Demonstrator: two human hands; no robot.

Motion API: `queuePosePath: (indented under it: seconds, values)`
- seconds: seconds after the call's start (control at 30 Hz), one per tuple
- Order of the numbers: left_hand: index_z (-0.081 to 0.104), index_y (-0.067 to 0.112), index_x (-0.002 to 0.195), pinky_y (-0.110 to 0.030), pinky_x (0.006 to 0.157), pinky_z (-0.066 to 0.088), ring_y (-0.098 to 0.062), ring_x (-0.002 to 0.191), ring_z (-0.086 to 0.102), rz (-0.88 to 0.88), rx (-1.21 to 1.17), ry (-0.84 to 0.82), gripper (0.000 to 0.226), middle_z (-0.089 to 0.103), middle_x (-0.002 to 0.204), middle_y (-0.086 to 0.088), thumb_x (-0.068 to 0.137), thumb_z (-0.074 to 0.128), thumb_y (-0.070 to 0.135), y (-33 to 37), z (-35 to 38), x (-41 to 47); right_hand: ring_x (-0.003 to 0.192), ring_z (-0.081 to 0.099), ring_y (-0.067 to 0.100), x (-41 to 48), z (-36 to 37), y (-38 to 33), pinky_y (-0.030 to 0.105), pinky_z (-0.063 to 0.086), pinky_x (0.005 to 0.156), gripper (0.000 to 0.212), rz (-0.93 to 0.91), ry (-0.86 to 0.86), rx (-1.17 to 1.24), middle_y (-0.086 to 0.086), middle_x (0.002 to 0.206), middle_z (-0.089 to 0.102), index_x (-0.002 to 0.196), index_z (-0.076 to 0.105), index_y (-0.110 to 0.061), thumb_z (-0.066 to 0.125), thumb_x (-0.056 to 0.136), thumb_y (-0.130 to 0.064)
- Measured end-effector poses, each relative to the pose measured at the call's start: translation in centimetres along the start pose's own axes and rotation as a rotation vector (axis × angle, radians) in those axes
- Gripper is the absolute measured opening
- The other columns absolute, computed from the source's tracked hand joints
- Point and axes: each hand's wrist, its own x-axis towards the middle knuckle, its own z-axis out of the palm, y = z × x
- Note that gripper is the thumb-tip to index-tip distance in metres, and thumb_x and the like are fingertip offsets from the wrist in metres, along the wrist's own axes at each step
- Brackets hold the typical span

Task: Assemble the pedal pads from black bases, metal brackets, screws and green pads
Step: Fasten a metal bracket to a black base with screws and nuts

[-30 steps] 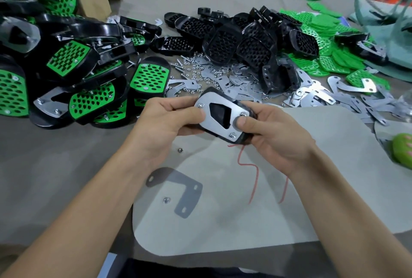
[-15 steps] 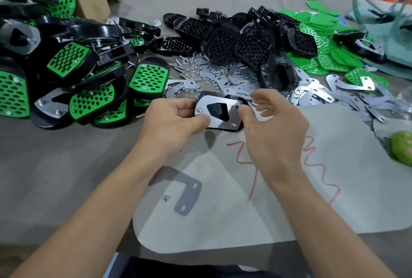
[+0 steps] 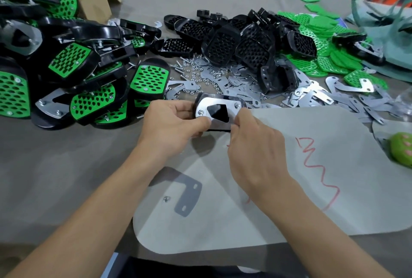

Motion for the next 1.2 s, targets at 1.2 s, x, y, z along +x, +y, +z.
queuePosePath:
  seconds: [1.2]
  values:
    - [0.083,0.029,0.086,-0.021,0.062,0.056,-0.016,0.078,0.075,-0.056,-0.186,-0.184,0.038,0.08,0.089,-0.008,0.058,0.086,0.004,0.0,-0.4,-0.2,0.075,0.065,0.033,0.4,-0.4,-5.5,0.034,0.022,0.06,0.016,0.002,0.09,0.089,0.004,0.086,0.068,0.096,0.052,-0.015,0.061,0.087,-0.006]
